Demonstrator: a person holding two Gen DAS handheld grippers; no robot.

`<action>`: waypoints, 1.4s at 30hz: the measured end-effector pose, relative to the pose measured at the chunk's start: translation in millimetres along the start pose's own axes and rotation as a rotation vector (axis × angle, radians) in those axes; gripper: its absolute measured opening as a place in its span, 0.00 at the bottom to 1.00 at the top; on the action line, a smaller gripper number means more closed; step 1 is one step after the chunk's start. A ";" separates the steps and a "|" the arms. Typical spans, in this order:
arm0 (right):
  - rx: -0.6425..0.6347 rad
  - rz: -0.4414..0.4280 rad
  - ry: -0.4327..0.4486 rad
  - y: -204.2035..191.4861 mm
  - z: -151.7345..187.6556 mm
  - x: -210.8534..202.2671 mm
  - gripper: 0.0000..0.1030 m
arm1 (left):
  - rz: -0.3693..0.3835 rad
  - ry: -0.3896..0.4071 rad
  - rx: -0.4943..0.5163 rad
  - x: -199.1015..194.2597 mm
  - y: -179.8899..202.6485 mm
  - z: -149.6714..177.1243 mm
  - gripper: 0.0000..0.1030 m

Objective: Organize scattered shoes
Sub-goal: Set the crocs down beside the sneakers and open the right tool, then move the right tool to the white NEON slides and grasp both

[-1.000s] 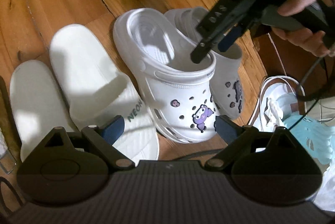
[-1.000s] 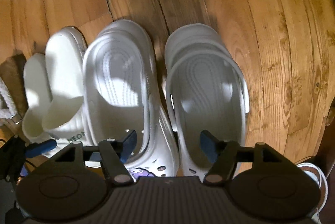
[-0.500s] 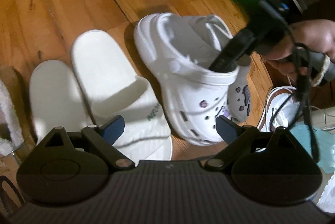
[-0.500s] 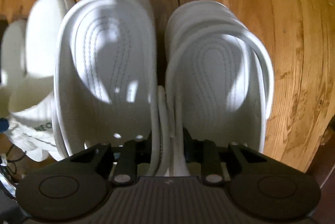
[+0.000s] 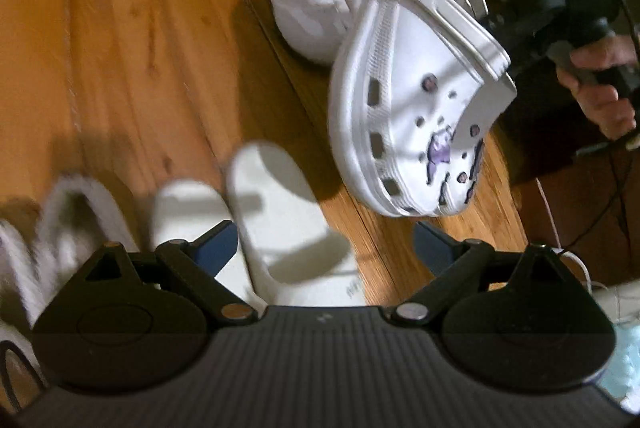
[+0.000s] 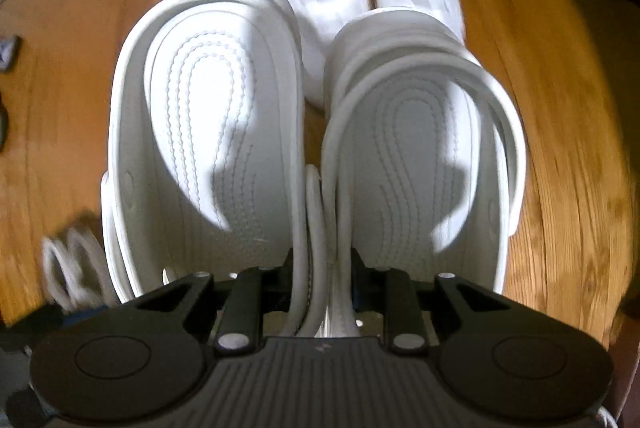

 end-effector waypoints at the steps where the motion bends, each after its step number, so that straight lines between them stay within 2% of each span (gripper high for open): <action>1: -0.009 -0.008 0.016 -11.6 -12.4 -3.3 0.22 | -0.004 0.020 0.000 -3.4 -2.7 -3.9 0.92; 2: -0.018 -0.019 0.029 -23.1 -24.0 -5.5 0.22 | -0.019 0.068 -0.003 -10.9 -9.8 -13.1 0.93; 5: -0.046 -0.052 0.057 -56.1 -55.1 -5.9 0.22 | -0.043 0.131 -0.022 -22.0 -26.2 -22.9 0.93; 11: -0.072 -0.074 0.066 -118.3 -115.5 16.7 0.22 | -0.034 0.129 -0.094 -22.0 -61.4 -23.1 0.93; 15: -0.068 -0.010 0.011 -145.8 -152.0 44.6 0.22 | -0.039 0.109 -0.128 -12.4 -78.9 -23.1 0.93; 22: -0.124 0.107 -0.040 -167.2 -195.1 101.7 0.25 | -0.046 0.078 -0.179 2.2 -105.2 -21.5 0.93; 23: -0.128 0.130 -0.012 -166.4 -202.8 106.9 0.33 | -0.049 0.072 -0.183 7.0 -107.2 -23.1 0.93; 24: -0.120 0.142 0.047 -164.9 -212.6 104.9 0.58 | -0.052 0.066 -0.186 11.6 -107.9 -24.4 0.92; 25: -0.108 0.147 0.115 -163.4 -222.3 99.0 0.67 | -0.054 0.062 -0.189 13.1 -107.1 -25.7 0.93; 26: -0.103 0.143 0.181 -162.4 -230.0 90.7 0.73 | -0.056 0.057 -0.191 14.7 -106.0 -26.6 0.93; 28: -0.092 0.128 0.263 -158.9 -235.9 69.7 0.73 | -0.054 0.046 -0.193 18.1 -102.6 -25.9 0.93; 31: -0.101 0.049 0.249 -157.5 -226.1 52.9 0.73 | -0.062 0.021 -0.183 18.7 -99.2 -21.7 0.93; 33: -0.130 0.015 0.180 -153.3 -199.1 49.5 0.73 | -0.065 -0.007 -0.173 18.1 -93.1 -17.6 0.93; 34: -0.141 0.009 0.154 -156.0 -185.3 69.0 0.73 | -0.057 -0.021 -0.171 16.2 -90.9 -16.4 0.93; 35: -0.155 0.022 0.099 -155.6 -165.1 82.0 0.73 | -0.039 -0.042 -0.168 16.0 -85.4 -12.6 0.93; 38: -0.148 0.056 -0.073 -135.5 -117.5 86.9 0.73 | 0.030 -0.120 -0.138 13.5 -62.3 5.8 0.93; 42: -0.096 0.029 -0.200 -115.9 -62.8 79.7 0.77 | 0.010 -0.170 -0.050 6.1 -43.3 32.1 0.93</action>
Point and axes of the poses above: each gripper's, at about its wrist camera, not at the fingertips, and x roughly the way its jaws point, y to its right, z to its underside, the point moved 10 cm from there along x, roughly the way its jaws point, and after that the axes turned 2 degrees about -y, right-handed, at the moved point
